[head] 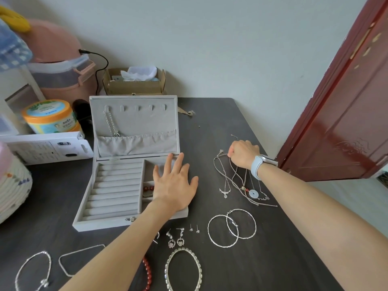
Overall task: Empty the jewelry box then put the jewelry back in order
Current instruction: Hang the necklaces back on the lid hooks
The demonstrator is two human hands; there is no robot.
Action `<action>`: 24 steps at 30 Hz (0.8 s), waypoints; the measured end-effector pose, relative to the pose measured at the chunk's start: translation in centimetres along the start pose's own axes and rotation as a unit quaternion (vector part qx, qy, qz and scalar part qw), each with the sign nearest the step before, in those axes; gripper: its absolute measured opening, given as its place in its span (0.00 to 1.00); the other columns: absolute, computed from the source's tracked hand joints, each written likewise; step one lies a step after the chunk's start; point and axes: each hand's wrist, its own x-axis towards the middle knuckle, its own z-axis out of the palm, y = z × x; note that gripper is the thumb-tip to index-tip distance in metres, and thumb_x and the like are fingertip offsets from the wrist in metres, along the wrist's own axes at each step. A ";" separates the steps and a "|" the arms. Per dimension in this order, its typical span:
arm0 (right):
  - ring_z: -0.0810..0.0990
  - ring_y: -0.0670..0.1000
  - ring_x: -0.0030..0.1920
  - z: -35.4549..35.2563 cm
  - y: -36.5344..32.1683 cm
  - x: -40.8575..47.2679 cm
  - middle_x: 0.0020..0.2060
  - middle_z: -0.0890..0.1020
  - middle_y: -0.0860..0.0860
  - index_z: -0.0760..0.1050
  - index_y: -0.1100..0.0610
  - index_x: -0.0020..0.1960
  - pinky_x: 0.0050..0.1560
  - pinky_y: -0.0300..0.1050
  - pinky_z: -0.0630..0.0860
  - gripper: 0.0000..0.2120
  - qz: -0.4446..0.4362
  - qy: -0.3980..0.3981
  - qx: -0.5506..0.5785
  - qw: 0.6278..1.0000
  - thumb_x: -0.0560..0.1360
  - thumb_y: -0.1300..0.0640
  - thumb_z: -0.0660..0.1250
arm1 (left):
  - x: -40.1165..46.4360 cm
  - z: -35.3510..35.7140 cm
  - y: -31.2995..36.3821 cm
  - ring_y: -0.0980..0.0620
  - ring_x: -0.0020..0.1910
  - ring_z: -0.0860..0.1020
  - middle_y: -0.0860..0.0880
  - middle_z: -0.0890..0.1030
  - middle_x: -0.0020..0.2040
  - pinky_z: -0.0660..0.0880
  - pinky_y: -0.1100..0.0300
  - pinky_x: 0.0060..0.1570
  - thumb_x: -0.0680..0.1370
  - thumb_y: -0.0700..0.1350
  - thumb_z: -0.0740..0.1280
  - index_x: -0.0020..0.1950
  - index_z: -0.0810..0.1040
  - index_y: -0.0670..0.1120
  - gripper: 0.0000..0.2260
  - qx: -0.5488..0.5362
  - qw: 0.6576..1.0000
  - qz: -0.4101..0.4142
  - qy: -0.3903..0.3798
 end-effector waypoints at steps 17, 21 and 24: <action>0.73 0.42 0.36 -9.0 -1.7 -4.4 0.39 0.77 0.48 0.78 0.61 0.48 0.36 0.23 0.66 0.07 -0.124 0.187 0.332 0.916 0.76 0.61 0.62 | -0.3 -0.1 0.2 0.49 0.75 0.39 0.52 0.46 0.77 0.44 0.40 0.71 0.80 0.55 0.49 0.73 0.57 0.48 0.23 -0.011 1.000 0.001 0.007; 0.74 0.35 0.28 -12.3 -4.1 -5.2 0.34 0.75 0.40 0.77 0.58 0.46 0.32 0.24 0.67 0.05 -0.156 0.222 0.371 0.888 0.76 0.61 0.62 | -0.7 -0.4 0.2 0.51 0.75 0.42 0.51 0.49 0.77 0.45 0.44 0.71 0.81 0.53 0.50 0.74 0.54 0.48 0.23 -0.024 0.999 0.011 0.033; 0.75 0.38 0.24 -14.3 -6.7 -5.3 0.33 0.75 0.45 0.75 0.57 0.46 0.30 0.26 0.70 0.06 -0.178 0.224 0.414 0.864 0.76 0.64 0.61 | -0.8 -1.5 0.1 0.52 0.75 0.50 0.51 0.53 0.76 0.49 0.50 0.71 0.81 0.52 0.51 0.74 0.54 0.48 0.22 -0.051 0.994 0.025 0.095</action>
